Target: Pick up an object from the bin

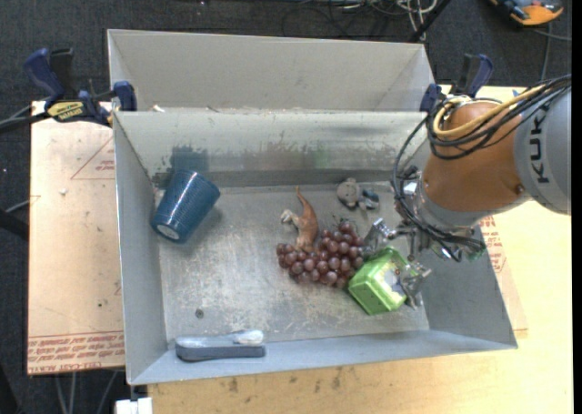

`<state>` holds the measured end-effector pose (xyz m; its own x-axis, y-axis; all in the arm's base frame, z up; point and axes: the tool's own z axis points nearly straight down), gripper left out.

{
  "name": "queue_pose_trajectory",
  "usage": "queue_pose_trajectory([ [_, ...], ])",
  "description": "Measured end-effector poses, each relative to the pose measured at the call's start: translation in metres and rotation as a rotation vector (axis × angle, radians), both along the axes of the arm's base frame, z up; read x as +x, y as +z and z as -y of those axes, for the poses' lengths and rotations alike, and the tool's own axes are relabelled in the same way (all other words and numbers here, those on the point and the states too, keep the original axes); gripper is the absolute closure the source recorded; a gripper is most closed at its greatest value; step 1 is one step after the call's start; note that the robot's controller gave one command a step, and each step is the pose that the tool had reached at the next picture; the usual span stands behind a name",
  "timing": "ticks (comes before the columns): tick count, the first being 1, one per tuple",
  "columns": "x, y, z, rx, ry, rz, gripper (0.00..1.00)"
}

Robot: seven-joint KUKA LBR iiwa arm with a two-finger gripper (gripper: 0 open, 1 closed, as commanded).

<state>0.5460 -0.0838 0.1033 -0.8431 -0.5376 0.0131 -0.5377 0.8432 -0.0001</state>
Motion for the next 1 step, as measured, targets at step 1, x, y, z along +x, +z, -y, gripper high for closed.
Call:
queue_pose_trajectory([
  [1, 0.0, 0.0, 0.0, 0.0, 0.0, 0.0, 1.0],
])
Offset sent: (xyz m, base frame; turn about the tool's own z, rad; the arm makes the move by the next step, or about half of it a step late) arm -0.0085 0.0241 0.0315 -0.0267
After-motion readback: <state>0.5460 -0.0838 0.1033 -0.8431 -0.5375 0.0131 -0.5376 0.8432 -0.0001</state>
